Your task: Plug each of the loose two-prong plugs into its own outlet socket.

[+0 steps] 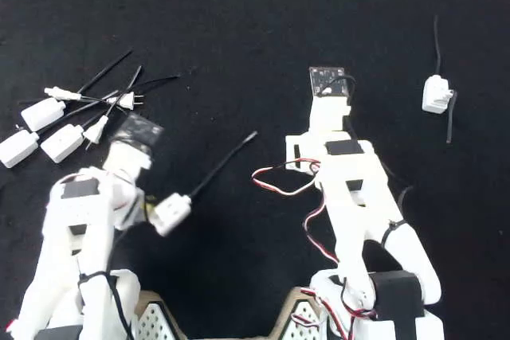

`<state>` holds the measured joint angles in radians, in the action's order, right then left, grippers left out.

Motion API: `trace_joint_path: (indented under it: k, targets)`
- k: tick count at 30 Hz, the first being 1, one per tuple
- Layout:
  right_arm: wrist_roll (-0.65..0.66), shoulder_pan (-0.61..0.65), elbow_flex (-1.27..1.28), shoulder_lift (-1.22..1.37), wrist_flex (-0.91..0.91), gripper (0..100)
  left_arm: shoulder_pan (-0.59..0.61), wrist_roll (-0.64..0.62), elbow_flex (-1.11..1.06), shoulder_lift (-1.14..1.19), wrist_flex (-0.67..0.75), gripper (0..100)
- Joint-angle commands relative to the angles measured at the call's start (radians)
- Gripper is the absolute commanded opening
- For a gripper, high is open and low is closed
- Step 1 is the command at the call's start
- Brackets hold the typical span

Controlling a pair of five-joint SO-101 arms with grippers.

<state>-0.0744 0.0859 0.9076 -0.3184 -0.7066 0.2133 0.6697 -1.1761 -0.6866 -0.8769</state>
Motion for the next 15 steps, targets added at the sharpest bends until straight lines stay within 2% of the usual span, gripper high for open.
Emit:
trace_joint_path:
  k: [1,9,12,15]
  targets:
    - [-0.005,-0.023,-0.025,-0.036,0.02,18.7,-0.119,0.006,0.065,-0.02,-0.124,25]
    - [-0.005,-0.023,-0.025,-0.035,0.02,18.7,-0.375,-0.002,0.168,-0.021,-0.382,25]
    - [-0.005,-0.023,-0.025,-0.035,0.02,18.7,-0.387,-0.057,0.302,-0.021,-0.456,25]
    - [-0.005,-0.023,-0.025,-0.035,0.02,18.7,-0.392,-0.135,0.394,-0.011,-0.427,25]
